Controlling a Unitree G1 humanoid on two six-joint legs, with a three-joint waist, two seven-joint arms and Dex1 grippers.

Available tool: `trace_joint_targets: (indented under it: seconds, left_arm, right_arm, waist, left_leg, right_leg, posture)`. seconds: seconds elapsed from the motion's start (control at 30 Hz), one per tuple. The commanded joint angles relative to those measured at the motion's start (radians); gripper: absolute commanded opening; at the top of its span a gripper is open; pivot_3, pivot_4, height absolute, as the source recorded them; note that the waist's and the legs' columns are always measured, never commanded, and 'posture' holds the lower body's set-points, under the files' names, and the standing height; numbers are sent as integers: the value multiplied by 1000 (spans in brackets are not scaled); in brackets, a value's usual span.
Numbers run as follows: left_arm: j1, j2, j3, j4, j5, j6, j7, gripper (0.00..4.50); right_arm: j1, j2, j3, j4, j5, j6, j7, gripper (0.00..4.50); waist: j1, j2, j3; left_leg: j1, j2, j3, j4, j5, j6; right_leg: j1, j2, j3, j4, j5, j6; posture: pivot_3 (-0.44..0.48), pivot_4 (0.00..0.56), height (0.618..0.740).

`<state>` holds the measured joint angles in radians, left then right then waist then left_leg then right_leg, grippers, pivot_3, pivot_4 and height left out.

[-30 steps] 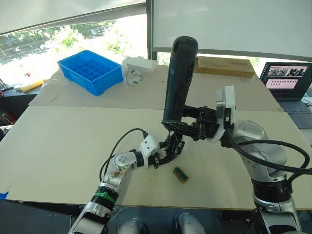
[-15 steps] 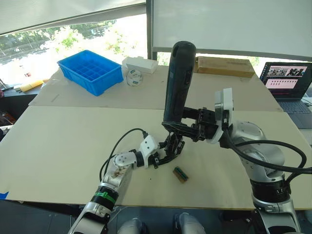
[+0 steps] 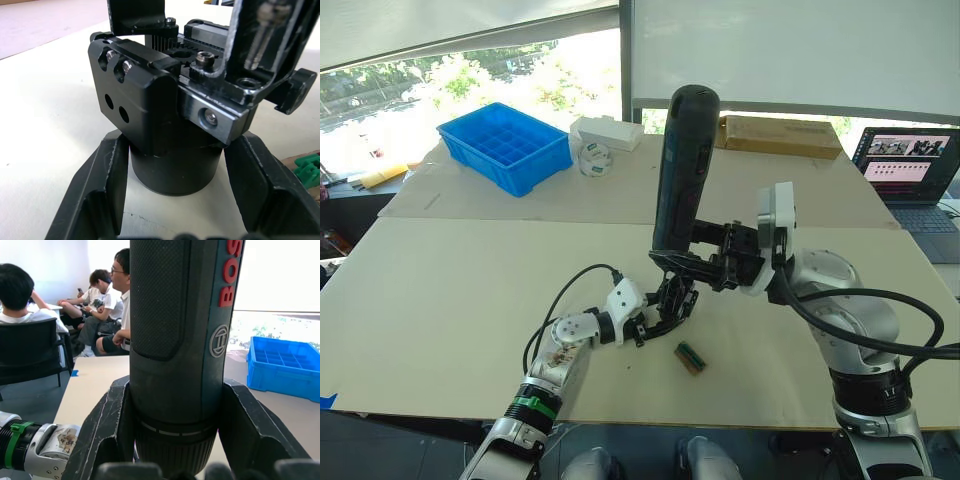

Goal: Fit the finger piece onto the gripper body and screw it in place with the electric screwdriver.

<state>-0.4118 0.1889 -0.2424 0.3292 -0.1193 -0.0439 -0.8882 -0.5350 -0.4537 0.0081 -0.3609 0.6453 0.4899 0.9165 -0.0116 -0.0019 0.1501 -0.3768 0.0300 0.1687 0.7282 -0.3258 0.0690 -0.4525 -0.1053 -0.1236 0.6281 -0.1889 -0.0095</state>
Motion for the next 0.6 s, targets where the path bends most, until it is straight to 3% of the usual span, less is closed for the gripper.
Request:
trace_joint_targets:
  seconds: [0.03,0.6]
  left_arm:
    - [30,10,-29,15,17,30,-11,2274]
    - [27,9,-30,19,17,35,-12,2274]
  right_arm:
    - [-7,8,-14,-28,10,-44,3,1911]
    - [-7,2,-24,-37,18,-44,9,1911]
  waist:
    - [0,0,0]
    - [0,0,0]
  left_leg:
    - [0,0,0,0,0,0]
    - [0,0,0,0,0,0]
  right_leg:
    - [0,0,0,0,0,0]
    - [0,0,0,0,0,0]
  posture:
    - [0,150,740]
    - [0,150,740]
